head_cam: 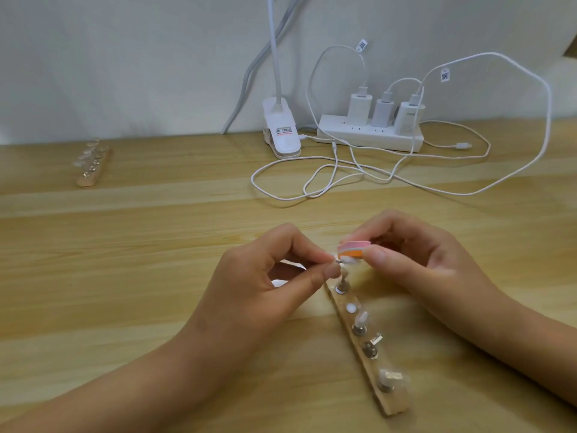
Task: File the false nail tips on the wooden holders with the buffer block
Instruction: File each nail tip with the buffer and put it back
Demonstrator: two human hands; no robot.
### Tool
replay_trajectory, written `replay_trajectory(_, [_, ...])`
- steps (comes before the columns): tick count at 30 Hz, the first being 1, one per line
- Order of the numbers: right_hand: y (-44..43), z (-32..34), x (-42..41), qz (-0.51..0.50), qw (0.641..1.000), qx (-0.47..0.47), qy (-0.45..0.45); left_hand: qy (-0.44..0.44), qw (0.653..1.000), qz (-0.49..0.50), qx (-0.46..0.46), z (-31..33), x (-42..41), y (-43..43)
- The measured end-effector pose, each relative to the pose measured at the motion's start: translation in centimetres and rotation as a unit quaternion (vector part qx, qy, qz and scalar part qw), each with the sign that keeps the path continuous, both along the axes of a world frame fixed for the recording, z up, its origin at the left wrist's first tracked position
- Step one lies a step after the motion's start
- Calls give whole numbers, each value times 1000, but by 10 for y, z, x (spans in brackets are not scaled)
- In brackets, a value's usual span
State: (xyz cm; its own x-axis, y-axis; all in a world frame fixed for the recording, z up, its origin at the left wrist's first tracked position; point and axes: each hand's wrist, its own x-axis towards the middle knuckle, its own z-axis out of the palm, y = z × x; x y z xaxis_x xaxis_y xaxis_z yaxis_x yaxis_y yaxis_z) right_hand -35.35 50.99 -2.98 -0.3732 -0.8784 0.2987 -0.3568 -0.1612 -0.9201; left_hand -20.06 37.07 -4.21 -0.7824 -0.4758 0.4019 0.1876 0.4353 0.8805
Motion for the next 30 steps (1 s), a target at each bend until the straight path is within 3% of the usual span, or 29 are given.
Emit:
replay_trajectory(3, [2, 2, 1, -7, 998, -50, 36, -3, 999, 8, 40, 1, 0, -2])
replay_trajectory(5, [0, 0, 2, 0, 999, -8, 50, 0, 998, 10, 55, 1, -1, -5])
replay_trajectory(7, [-1, -4, 0, -15, 999, 21, 30, 3, 998, 6, 62, 1, -2, -6])
replay_trajectory(10, [-2, -1, -3, -60, 998, -33, -1, 9, 998, 2, 69, 1, -2, -6])
replay_trajectory(18, [-8, -4, -14, -42, 994, -68, -73, -1, 994, -11, 113, 5, -3, -8])
replay_trajectory(20, [-8, -4, -18, -58, 996, -49, -39, -7, 993, -16, 115, 5, -3, -9])
replay_trajectory(25, [-8, -12, -35, -124, 961, 53, 240, 51, 976, 5, 211, 4, -6, -16])
replay_trajectory(30, [-8, -16, -42, -135, 949, 73, 274, 121, 953, 101, 259, 6, -5, -32])
